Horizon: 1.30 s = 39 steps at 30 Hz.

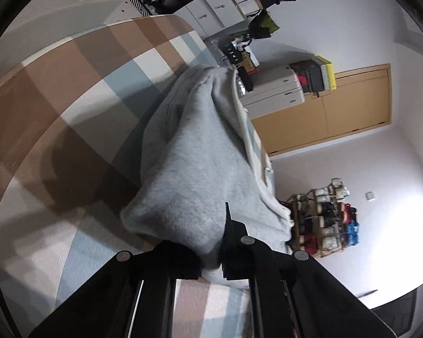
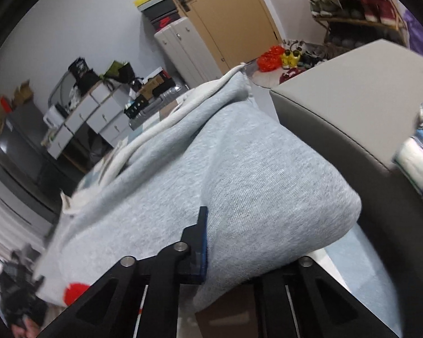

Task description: Fold large clothes

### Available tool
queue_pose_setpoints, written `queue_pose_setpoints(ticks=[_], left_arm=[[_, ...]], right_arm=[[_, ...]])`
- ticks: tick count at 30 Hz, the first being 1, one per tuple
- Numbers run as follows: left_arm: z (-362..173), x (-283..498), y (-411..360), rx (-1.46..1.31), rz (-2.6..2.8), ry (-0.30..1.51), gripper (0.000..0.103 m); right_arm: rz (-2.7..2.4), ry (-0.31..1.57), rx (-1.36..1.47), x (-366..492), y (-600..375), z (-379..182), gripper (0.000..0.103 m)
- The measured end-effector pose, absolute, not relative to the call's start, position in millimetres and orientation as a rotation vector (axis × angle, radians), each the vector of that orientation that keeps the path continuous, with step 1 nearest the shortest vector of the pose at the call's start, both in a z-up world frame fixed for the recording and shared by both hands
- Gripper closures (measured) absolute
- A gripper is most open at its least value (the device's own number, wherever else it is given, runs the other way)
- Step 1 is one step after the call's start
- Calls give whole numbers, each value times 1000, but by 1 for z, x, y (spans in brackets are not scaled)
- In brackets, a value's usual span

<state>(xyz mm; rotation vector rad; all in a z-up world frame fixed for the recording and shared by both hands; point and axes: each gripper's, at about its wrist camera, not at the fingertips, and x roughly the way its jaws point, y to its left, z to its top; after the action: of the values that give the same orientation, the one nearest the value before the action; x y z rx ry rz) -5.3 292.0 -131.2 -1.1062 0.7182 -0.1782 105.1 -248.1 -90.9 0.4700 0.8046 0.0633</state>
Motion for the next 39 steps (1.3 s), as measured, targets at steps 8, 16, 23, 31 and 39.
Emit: queue_pose_setpoints(ticks=[8,16,23,31,39], left_arm=[[-136,-33,290,-1108,-179,726,99],[-136,-103,281,-1050,-277,764,99],[-142,-108,292,-1009,-258,946,31],[-64,-59,263,-705,-329,826,16],[-100,63,221,-804,-336,900,17]], right_arm=[[91,855,381,64,-243,-81,96],[203,989,384,8,-266,-94,96],[145,1171,291,10,-270,-78,60],[181,940,-53,-13,-226,5,11],[316,1065,-235,98,-121,-27,5]])
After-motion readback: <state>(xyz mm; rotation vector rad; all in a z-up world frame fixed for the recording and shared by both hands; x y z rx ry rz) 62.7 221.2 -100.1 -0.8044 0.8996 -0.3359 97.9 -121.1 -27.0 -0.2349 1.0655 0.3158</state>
